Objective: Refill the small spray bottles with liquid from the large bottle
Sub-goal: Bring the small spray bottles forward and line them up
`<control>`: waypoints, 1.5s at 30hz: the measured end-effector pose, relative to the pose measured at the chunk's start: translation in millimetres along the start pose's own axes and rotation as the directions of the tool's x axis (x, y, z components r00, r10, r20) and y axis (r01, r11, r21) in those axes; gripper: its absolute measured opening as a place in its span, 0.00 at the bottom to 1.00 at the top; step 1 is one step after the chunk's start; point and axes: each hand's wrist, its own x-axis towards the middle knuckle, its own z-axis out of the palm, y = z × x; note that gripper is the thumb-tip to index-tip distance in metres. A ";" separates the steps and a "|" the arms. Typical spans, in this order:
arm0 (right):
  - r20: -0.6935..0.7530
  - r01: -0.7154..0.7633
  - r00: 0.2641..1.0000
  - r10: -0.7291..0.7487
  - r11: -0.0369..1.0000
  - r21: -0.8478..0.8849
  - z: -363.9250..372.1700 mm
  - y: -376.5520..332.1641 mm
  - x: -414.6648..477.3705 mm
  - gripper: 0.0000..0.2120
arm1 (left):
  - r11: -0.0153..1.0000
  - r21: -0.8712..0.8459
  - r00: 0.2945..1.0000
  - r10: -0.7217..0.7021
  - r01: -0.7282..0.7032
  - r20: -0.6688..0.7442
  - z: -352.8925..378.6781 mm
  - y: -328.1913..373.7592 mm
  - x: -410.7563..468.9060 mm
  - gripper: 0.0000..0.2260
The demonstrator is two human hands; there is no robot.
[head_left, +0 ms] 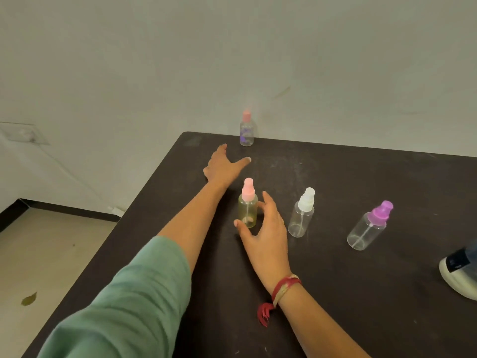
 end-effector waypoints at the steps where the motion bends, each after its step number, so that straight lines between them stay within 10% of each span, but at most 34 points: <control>1: -0.008 -0.001 1.000 0.001 1.000 0.026 -0.2 -0.1 0.0 0.38 | 0.999 0.036 1.000 -0.003 0.003 0.002 3.0 2.2 9.6 0.38; 20: 0.001 0.010 1.000 -0.010 0.997 0.073 4.8 7.5 10.1 0.39 | 0.989 0.149 0.997 0.007 0.005 -0.075 27.6 16.5 74.7 0.29; 29: 0.017 0.015 1.000 -0.016 0.997 0.082 0.1 1.4 7.9 0.33 | 0.998 0.056 0.998 0.037 -0.034 -0.056 -17.3 -28.0 3.4 0.35; 45: -0.034 0.061 0.998 -0.060 0.997 0.045 2.9 1.2 4.1 0.24 | 0.996 0.057 0.995 0.069 -0.064 -0.077 -69.5 -69.0 -137.2 0.17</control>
